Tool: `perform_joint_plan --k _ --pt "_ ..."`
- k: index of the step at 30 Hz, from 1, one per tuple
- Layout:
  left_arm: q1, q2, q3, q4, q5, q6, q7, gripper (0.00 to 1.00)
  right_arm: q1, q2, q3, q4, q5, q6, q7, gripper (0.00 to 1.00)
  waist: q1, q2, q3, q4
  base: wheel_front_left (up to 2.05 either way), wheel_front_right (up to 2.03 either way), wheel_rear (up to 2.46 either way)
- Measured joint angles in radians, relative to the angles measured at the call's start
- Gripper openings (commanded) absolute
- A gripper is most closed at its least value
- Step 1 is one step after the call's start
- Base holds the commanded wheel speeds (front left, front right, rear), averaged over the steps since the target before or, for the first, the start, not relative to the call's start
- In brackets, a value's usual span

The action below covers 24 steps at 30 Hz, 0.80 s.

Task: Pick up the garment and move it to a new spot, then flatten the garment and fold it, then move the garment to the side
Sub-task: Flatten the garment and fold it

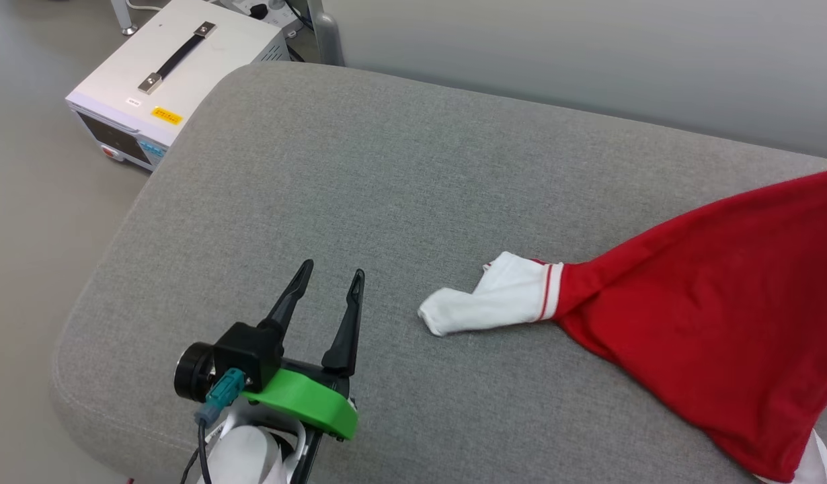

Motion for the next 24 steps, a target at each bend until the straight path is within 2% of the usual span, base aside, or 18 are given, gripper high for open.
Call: perform_joint_plan --k 8,13,17,19,24 --pt "0.011 -0.004 0.002 0.006 0.000 -0.005 0.000 1.00 -0.275 -0.055 0.055 0.089 -0.049 0.000 -0.115 0.00 0.0000 0.0000 -0.042 0.010 0.00 0.00 0.00" --pt "0.020 -0.006 0.010 0.004 0.000 -0.005 0.000 1.00 -0.423 -0.050 0.121 0.121 -0.081 0.000 -0.219 0.00 0.0000 0.0000 -0.071 0.016 0.00 0.00 0.00" --pt "0.041 -0.006 0.020 0.002 0.000 -0.005 0.000 1.00 -0.446 -0.021 0.207 0.088 -0.068 0.000 -0.294 0.00 0.0000 0.0000 -0.091 0.014 0.00 0.00 0.00" --pt "0.051 -0.007 0.025 0.002 0.000 -0.005 0.000 1.00 -0.435 0.006 0.281 0.041 -0.038 0.000 -0.316 0.00 0.0000 0.0000 -0.099 0.009 0.00 0.00 0.00" --pt "0.061 -0.007 0.022 0.003 0.000 -0.005 0.000 1.00 -0.306 0.056 0.416 -0.087 0.023 0.000 -0.305 0.00 -0.0001 0.0000 -0.115 -0.003 0.00 0.00 0.00"
